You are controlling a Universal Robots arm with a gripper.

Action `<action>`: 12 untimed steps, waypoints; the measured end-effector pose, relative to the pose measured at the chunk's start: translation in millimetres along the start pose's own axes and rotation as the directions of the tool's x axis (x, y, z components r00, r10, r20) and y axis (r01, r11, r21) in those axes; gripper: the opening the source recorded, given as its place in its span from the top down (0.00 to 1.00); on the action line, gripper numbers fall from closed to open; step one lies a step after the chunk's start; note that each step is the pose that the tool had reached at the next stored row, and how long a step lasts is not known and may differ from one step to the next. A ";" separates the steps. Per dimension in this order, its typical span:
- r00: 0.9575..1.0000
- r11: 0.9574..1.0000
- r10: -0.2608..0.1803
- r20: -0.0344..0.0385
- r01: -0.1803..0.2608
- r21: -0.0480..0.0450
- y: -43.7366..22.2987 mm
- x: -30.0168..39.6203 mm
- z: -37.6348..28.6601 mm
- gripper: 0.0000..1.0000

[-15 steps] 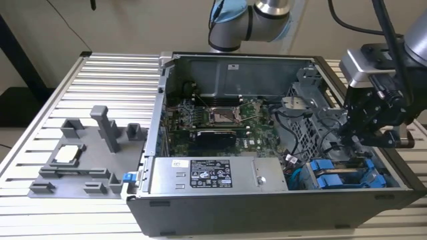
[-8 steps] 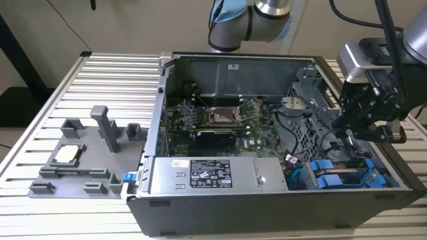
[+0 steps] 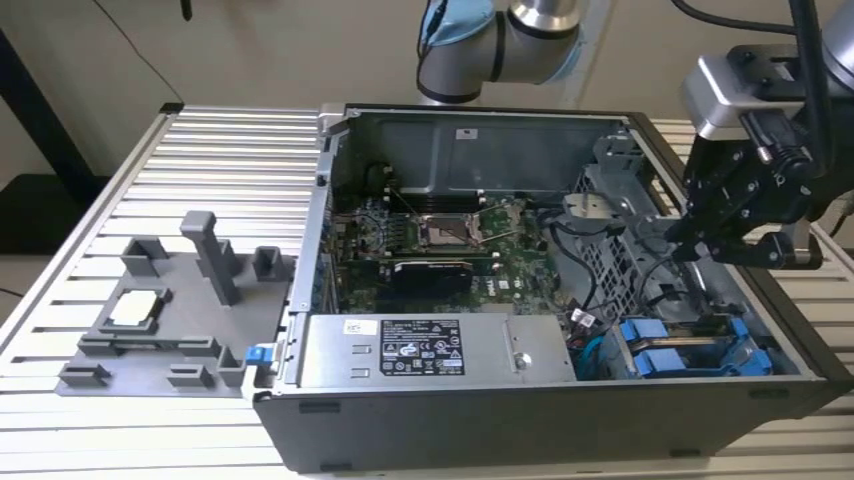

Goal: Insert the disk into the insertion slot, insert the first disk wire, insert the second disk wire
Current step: 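Insert the first disk wire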

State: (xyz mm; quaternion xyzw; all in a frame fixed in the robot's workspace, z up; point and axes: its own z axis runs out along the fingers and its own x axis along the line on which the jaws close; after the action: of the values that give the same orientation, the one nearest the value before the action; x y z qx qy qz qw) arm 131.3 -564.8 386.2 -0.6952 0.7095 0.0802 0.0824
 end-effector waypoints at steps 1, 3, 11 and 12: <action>1.000 1.000 0.000 0.000 0.000 0.000 0.4 0.0 0.0 0.74; 1.000 1.000 0.000 0.000 0.000 0.000 0.4 0.0 -0.1 0.74; 1.000 1.000 -0.002 -0.001 0.002 0.006 3.4 -12.4 2.7 0.74; 1.000 1.000 -0.002 -0.003 0.002 0.008 3.8 -16.3 3.7 0.74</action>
State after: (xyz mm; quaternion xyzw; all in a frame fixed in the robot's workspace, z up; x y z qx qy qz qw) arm 127.8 -548.0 386.4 -0.6957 0.7093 0.0762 0.0843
